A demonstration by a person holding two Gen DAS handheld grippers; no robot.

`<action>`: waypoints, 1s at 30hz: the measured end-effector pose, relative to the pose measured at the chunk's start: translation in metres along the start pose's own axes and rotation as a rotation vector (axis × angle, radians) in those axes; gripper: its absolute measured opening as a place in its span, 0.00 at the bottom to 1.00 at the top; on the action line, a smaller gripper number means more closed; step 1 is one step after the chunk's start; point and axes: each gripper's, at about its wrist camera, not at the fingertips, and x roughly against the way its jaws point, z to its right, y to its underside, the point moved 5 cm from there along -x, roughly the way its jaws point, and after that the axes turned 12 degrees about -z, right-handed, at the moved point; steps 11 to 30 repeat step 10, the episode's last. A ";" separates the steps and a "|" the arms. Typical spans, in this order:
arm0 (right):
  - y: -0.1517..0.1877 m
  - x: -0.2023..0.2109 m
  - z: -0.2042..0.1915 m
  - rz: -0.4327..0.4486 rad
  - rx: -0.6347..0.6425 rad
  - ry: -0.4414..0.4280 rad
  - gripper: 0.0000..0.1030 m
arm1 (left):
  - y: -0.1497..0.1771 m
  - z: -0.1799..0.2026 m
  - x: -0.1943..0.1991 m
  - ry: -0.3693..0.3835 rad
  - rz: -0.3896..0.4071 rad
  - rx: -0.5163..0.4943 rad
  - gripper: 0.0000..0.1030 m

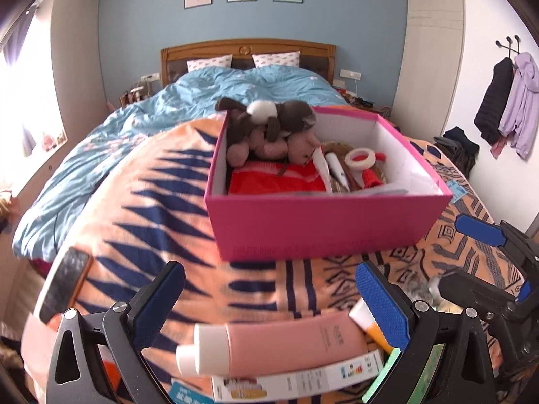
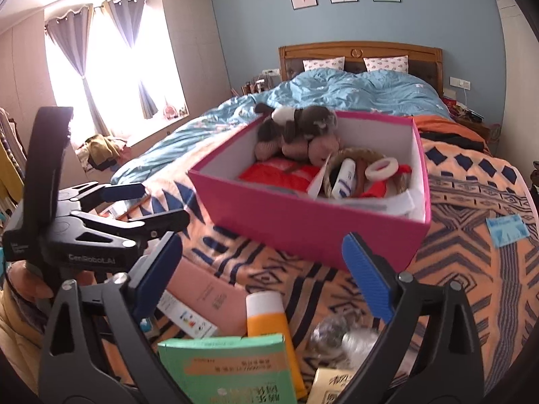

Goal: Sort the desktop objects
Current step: 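Open both grippers and withdraw them from the box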

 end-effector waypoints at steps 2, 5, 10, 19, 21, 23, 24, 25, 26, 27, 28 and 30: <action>0.004 -0.003 0.000 -0.007 -0.007 0.000 0.94 | 0.007 -0.001 -0.001 -0.006 -0.005 0.014 1.00; 0.006 -0.005 0.000 -0.013 -0.008 0.023 0.94 | 0.013 -0.002 0.001 -0.006 0.005 0.035 1.00; 0.007 -0.008 -0.001 -0.028 -0.003 0.051 0.94 | 0.017 0.003 0.001 0.004 -0.005 0.039 1.00; 0.007 -0.008 -0.001 -0.028 -0.003 0.051 0.94 | 0.017 0.003 0.001 0.004 -0.005 0.039 1.00; 0.007 -0.008 -0.001 -0.028 -0.003 0.051 0.94 | 0.017 0.003 0.001 0.004 -0.005 0.039 1.00; 0.007 -0.008 -0.001 -0.028 -0.003 0.051 0.94 | 0.017 0.003 0.001 0.004 -0.005 0.039 1.00; 0.007 -0.008 -0.001 -0.028 -0.003 0.051 0.94 | 0.017 0.003 0.001 0.004 -0.005 0.039 1.00; 0.007 -0.008 -0.001 -0.028 -0.003 0.051 0.94 | 0.017 0.003 0.001 0.004 -0.005 0.039 1.00; 0.007 -0.008 -0.001 -0.028 -0.003 0.051 0.94 | 0.017 0.003 0.001 0.004 -0.005 0.039 1.00; 0.007 -0.008 -0.001 -0.028 -0.003 0.051 0.94 | 0.017 0.003 0.001 0.004 -0.005 0.039 1.00; 0.007 -0.008 -0.001 -0.028 -0.003 0.051 0.94 | 0.017 0.003 0.001 0.004 -0.005 0.039 1.00; 0.007 -0.008 -0.001 -0.028 -0.003 0.051 0.94 | 0.017 0.003 0.001 0.004 -0.005 0.039 1.00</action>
